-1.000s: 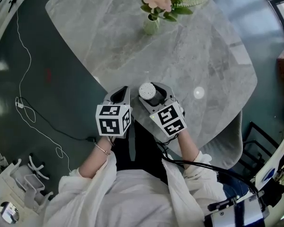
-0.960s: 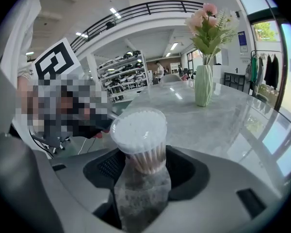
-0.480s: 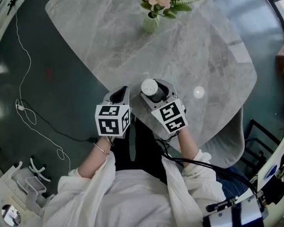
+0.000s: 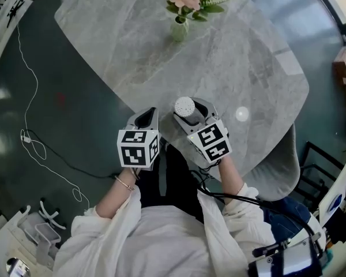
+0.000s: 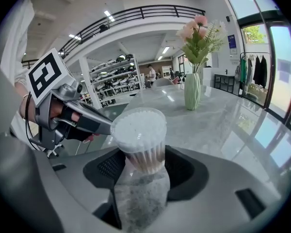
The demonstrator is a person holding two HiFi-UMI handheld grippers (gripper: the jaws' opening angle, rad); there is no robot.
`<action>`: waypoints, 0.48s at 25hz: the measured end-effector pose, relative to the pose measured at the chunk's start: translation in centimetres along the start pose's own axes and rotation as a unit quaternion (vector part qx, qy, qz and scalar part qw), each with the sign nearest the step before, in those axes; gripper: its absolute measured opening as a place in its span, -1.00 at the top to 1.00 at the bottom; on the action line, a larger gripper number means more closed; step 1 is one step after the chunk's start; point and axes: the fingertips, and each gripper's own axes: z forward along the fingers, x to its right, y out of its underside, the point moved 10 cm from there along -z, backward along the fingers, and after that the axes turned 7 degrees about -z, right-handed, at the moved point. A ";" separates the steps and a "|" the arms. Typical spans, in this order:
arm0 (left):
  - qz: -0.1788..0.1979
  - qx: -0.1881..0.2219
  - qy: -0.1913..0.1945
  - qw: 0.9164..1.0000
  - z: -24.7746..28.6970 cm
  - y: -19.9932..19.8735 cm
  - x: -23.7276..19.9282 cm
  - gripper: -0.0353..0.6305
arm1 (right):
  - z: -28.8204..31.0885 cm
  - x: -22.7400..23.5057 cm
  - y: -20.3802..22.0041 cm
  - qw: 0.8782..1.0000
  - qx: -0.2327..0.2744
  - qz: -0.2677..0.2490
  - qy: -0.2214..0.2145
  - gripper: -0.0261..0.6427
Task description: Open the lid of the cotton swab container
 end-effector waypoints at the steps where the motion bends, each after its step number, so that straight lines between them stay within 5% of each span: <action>1: 0.002 0.001 0.002 1.000 -0.1 -0.1 0.1 0.87 | -0.2 -0.1 -0.1 1.000 0.000 0.001 -0.003 0.03; 12: 0.023 0.025 0.028 0.999 -2.0 -2.1 1.8 0.87 | -3.9 -0.5 -2.4 1.000 0.002 0.018 -0.014 0.03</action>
